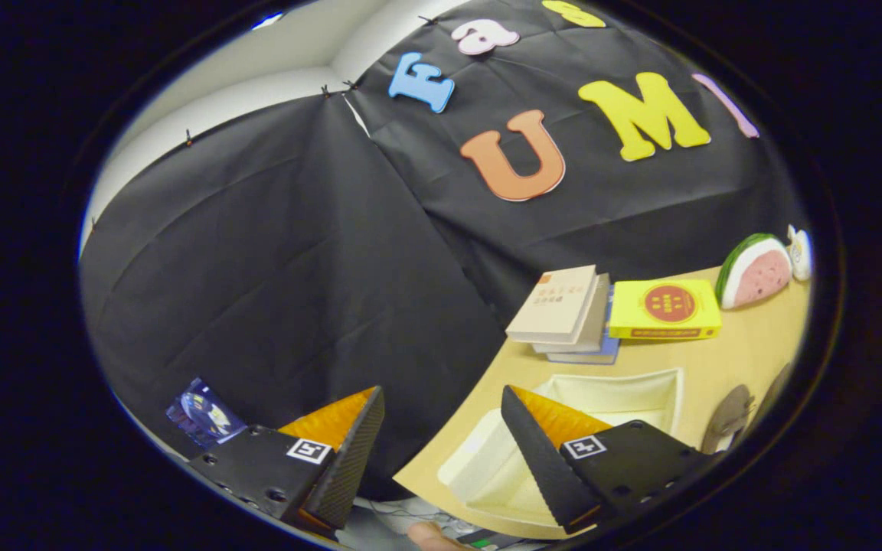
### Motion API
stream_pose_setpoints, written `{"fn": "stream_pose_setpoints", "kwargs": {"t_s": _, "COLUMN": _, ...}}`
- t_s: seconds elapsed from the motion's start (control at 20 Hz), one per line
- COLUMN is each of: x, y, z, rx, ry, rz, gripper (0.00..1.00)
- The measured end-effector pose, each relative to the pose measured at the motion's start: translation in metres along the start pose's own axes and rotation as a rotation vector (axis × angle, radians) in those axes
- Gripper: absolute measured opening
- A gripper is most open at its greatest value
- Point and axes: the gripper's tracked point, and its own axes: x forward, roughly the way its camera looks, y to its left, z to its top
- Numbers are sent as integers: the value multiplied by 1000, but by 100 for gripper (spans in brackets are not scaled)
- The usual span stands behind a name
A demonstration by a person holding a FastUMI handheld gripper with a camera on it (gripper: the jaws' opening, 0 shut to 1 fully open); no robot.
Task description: Open the storage box then place both shoes into the box .Put the left shoe in first, then the right shoe, with the right side of both shoes facing outward in a uniform manner.
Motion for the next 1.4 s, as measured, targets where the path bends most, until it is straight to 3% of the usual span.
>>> {"fn": "stream_pose_setpoints", "kwargs": {"t_s": 0.55, "x": -91, "y": -175, "z": -35, "rx": -181, "ry": 13, "rz": -347, "gripper": 94}}
{"fn": "stream_pose_setpoints", "kwargs": {"t_s": 0.9, "x": -133, "y": -294, "z": -79, "rx": -184, "ry": 93, "rz": -557, "gripper": 94}}
{"fn": "stream_pose_setpoints", "kwargs": {"t_s": 1.1, "x": -135, "y": -349, "z": -113, "rx": -168, "ry": 177, "rz": -626, "gripper": 94}}
{"fn": "stream_pose_setpoints", "kwargs": {"t_s": 1.4, "x": -117, "y": -394, "z": -159, "rx": -153, "ry": 302, "rz": -645, "gripper": 90}}
